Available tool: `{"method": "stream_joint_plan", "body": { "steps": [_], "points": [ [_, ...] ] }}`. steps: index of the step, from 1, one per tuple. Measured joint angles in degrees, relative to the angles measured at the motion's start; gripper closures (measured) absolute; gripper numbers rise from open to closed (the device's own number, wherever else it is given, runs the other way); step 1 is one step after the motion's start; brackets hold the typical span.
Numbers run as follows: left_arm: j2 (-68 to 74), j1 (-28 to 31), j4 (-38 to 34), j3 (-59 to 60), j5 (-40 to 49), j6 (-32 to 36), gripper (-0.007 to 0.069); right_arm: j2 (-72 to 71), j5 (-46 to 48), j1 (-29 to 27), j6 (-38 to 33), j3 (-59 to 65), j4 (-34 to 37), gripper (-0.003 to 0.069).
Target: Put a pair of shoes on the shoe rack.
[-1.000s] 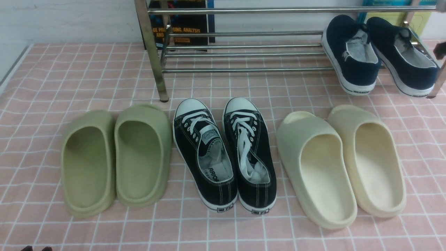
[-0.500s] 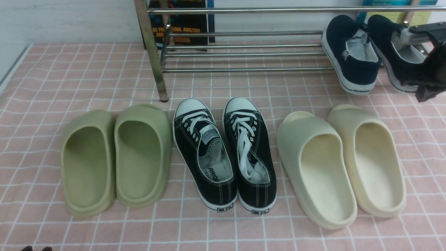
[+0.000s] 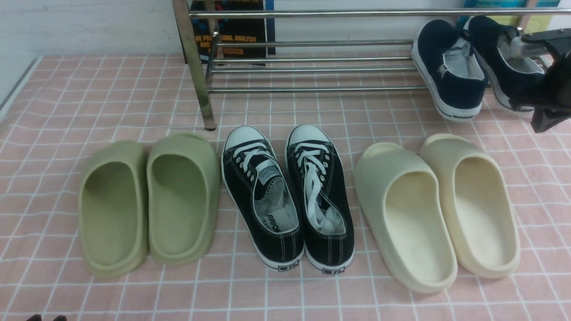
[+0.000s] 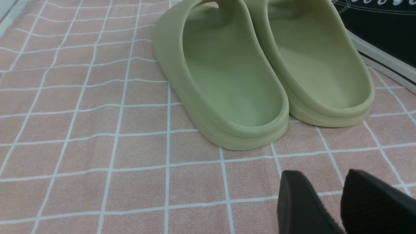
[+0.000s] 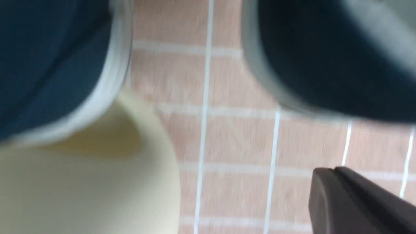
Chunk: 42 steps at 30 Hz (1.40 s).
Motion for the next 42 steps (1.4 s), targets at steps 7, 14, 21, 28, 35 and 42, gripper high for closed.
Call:
{"method": "stream_joint_plan", "body": {
  "steps": [7,14,21,28,35,42],
  "points": [
    [0.00,0.00,0.00,0.00,0.00,0.00,0.0386,-9.10,5.54,0.05,-3.10,0.00,0.14,0.0632],
    [0.00,0.00,0.00,0.00,0.00,0.00,0.0386,-32.04,2.68,0.05,-3.15,8.36,4.10,0.0668],
    [0.00,0.00,0.02,0.00,0.00,0.00,0.0386,-58.12,-18.31,0.76,-3.15,37.44,8.85,0.0668],
    [0.00,0.00,0.02,0.00,0.00,0.00,0.0386,-79.61,-37.50,7.32,-5.02,66.91,9.51,0.0667],
    [0.00,0.00,0.02,0.00,0.00,0.00,0.0386,-97.71,-55.39,8.59,-5.27,89.29,13.63,0.0666],
    [0.00,0.00,0.02,0.00,0.00,0.00,0.0386,-111.57,-70.52,8.59,-5.47,103.58,14.86,0.0660]
  ]
}}
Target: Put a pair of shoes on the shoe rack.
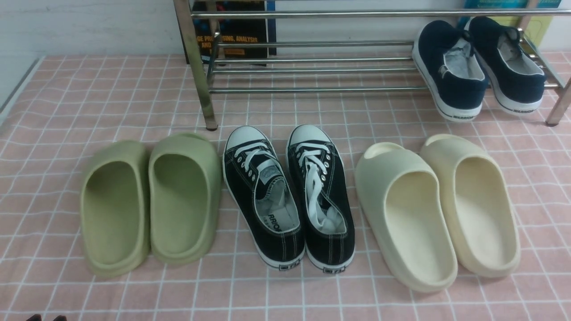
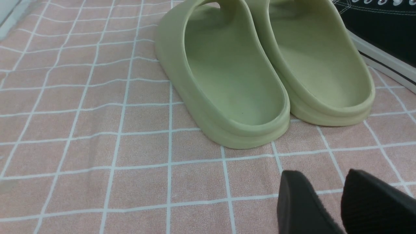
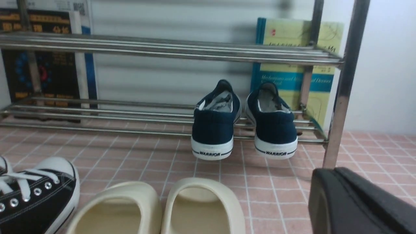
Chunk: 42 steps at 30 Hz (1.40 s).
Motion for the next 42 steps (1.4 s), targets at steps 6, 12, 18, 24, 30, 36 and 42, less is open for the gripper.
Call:
{"method": "stream_joint_plan", "body": {
  "steps": [6,12,18,24,30,36,42],
  "points": [
    [0.00,0.00,0.00,0.00,0.00,0.00,0.0386,-2.32,-2.62,0.00,-0.27,2.47,0.16,0.0657],
    [0.00,0.00,0.00,0.00,0.00,0.00,0.0386,-2.43,-2.52,0.00,-0.44,2.52,0.16,0.0650],
    [0.00,0.00,0.00,0.00,0.00,0.00,0.0386,-7.11,0.04,0.00,-0.44,4.17,-1.24,0.0647],
    [0.00,0.00,0.11,0.00,0.00,0.00,0.0386,-9.49,6.84,0.00,-0.44,4.17,-4.64,0.0641],
    [0.00,0.00,0.53,0.00,0.00,0.00,0.0386,-9.49,10.57,0.00,-0.44,4.18,-4.81,0.0637],
    [0.00,0.00,0.64,0.00,0.00,0.00,0.0386,-9.54,12.19,0.00,-0.44,4.18,-4.81,0.0629],
    [0.00,0.00,0.71,0.00,0.00,0.00,0.0386,-9.54,14.20,-1.07,-0.44,4.18,-5.33,0.0627]
  ]
}}
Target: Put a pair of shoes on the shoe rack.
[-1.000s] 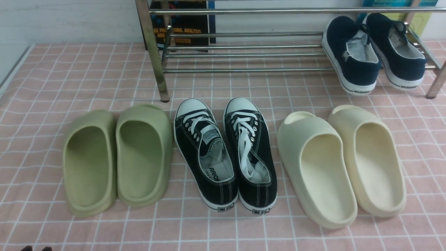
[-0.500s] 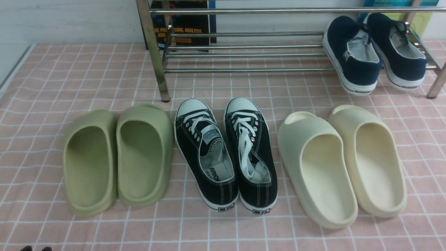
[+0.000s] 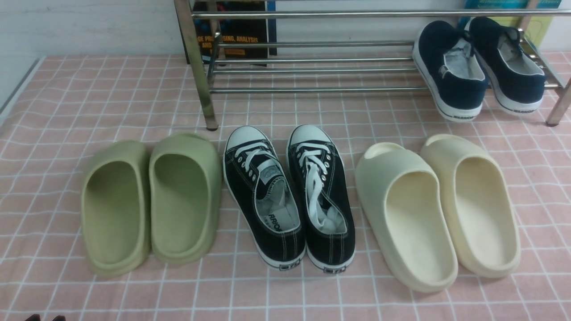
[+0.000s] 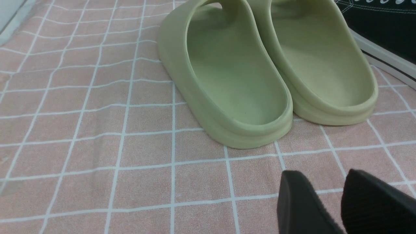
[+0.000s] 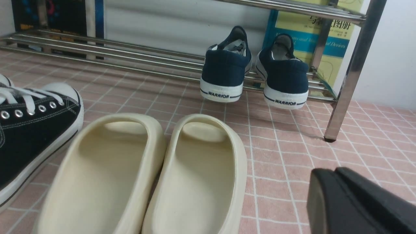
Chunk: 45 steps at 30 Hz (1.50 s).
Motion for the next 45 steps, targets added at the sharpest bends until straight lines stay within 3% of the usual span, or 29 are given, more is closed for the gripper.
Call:
{"method": "stream_joint_plan", "body": {
  "steps": [5,11,23,45],
  "points": [
    [0.00,0.00,0.11,0.00,0.00,0.00,0.0386,0.00,3.03,-2.55,4.22,0.00,-1.55,0.0676],
    [0.00,0.00,0.11,0.00,0.00,0.00,0.0386,0.00,8.68,-3.21,11.24,0.00,-4.53,0.0677],
    [0.00,0.00,0.15,0.00,0.00,0.00,0.0386,0.00,15.60,-3.21,18.30,-0.41,-5.23,0.0676],
    [0.00,0.00,0.15,0.00,0.00,0.00,0.0386,0.00,16.01,-3.21,19.07,-0.53,-5.23,0.0670]
  ]
}}
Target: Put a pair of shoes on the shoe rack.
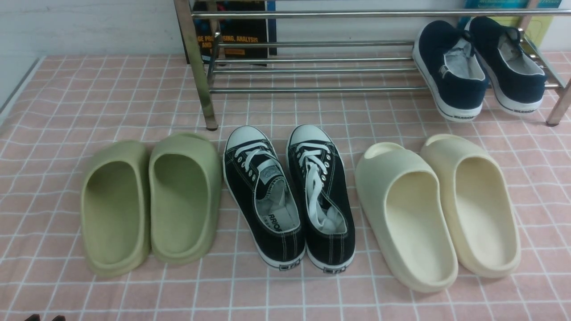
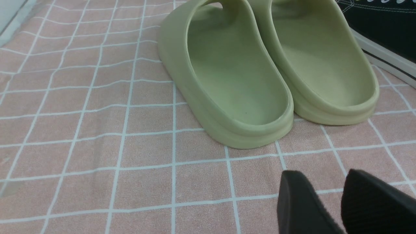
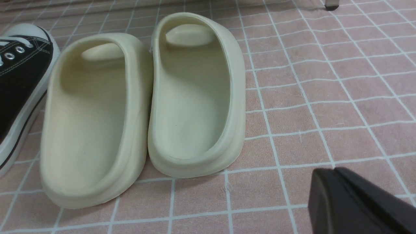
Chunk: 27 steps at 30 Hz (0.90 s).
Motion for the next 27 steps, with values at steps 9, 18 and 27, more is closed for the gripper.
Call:
{"method": "stream_joint_plan", "body": {
  "steps": [9,18,27],
  "points": [
    [0.00,0.00,0.00,0.00,-0.05,0.00,0.0386,0.00,0.00,0.00,0.05,0.00,0.00,0.0662],
    [0.00,0.00,0.00,0.00,-0.05,0.00,0.0385,0.00,0.02,0.00,0.05,0.00,0.00,0.0657],
    [0.00,0.00,0.00,0.00,-0.05,0.00,0.0385,0.00,0.02,0.00,0.05,0.00,0.00,0.0655]
  ]
}}
